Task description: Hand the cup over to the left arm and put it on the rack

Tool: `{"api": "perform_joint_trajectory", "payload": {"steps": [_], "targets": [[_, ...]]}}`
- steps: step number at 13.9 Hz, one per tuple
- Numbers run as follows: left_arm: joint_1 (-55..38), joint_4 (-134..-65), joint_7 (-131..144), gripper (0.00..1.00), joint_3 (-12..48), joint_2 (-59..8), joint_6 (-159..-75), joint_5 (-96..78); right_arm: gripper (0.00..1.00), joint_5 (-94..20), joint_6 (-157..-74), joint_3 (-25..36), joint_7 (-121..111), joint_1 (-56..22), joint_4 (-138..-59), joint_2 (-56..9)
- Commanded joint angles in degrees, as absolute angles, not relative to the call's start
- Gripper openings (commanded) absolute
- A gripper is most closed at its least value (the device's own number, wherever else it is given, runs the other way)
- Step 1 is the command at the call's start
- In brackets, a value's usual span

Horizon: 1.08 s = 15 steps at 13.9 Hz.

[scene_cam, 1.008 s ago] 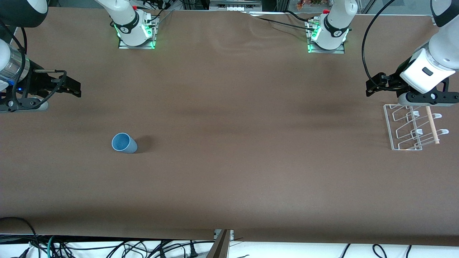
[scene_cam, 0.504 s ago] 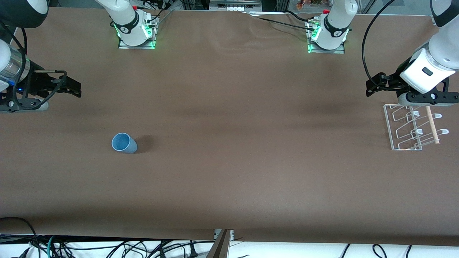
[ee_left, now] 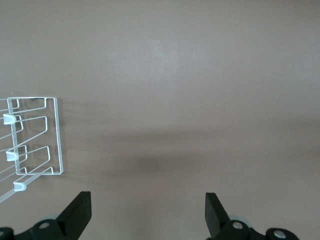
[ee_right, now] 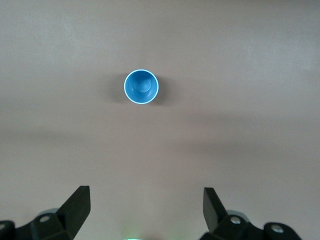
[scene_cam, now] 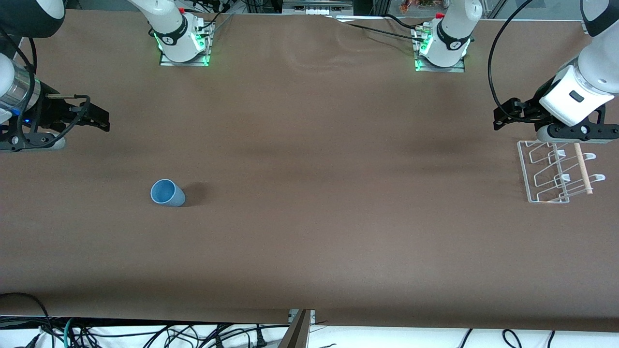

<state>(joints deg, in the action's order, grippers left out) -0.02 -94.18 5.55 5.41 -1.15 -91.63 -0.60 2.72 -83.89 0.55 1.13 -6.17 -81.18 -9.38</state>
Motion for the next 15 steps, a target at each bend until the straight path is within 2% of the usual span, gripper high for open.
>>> {"api": "perform_joint_trajectory", "payload": {"steps": [1,4,9,12,15], "targets": [[0.35,-93.52,4.66,1.00,5.54,-0.79,-90.62,-1.14,1.00,3.43,-83.58,0.17,0.79,-5.54,-80.42,-10.28],[0.35,-93.52,4.66,1.00,5.54,-0.79,-90.62,-1.14,1.00,3.61,-85.59,0.53,0.70,-4.23,-80.86,-13.62],[0.35,-93.52,4.66,1.00,5.54,-0.79,-90.62,-1.14,1.00,3.52,-90.60,0.53,1.32,-0.71,-81.03,-23.10],[0.35,-93.52,4.66,1.00,5.54,-0.79,-90.62,-1.14,1.00,3.34,-96.57,0.35,1.32,-0.70,-83.74,-25.48],[0.35,-93.52,4.66,1.00,5.54,-0.79,-90.62,-1.14,1.00,3.25,-107.63,0.26,1.32,-0.79,-91.29,-26.37]]}}
